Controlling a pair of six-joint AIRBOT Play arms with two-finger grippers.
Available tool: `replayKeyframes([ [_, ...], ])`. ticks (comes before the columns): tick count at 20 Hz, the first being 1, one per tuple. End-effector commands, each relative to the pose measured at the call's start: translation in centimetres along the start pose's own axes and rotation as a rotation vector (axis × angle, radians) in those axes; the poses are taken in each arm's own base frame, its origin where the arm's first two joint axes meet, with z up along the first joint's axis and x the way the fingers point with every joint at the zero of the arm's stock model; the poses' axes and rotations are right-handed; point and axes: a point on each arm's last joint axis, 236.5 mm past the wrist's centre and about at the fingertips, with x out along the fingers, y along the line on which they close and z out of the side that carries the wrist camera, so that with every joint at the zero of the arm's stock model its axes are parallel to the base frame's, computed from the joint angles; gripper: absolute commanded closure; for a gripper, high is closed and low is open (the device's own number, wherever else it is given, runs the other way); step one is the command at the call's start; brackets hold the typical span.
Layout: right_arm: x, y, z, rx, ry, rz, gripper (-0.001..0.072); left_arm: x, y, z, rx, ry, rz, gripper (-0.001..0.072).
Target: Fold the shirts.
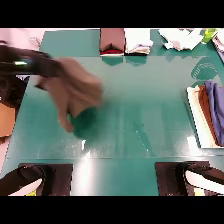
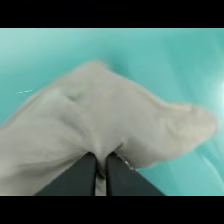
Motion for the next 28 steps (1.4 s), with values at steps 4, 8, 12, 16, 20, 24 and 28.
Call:
replayKeyframes([
  [4,-0.2,-0.9,-0.1,0.018,0.013,-0.017,0.0694,14.5,-17.1,-7.8,0.301,0.251,-0.278,0.0610],
  [8,-0.2,-0.8,-0.6,0.018,0.034,-0.017,0.0694,16.5,-14.9,-6.6,0.296,0.241,-0.224,0.0123],
  [12,-0.2,-0.8,-0.7,0.018,0.037,-0.015,0.0694,16.0,-3.1,-1.0,0.139,0.190,-0.037,0.0123],
  [16,-0.2,-0.8,-0.7,0.018,0.038,-0.016,0.0694,18.4,7.9,-2.1,-0.029,0.258,0.106,0.0122],
  [20,-0.2,-0.8,-0.7,0.018,0.038,-0.016,0.0694,24.4,11.2,-8.5,-0.081,0.465,0.127,0.0122],
  [24,0.0,-0.9,-1.3,0.019,0.065,-0.017,0.0694,29.9,10.7,-12.0,-0.129,0.519,0.081,0.0121],
  [28,1.4,-1.5,-3.6,0.037,0.166,-0.012,0.0694,32.2,10.0,-12.7,-0.165,0.503,0.043,0.0124],
])
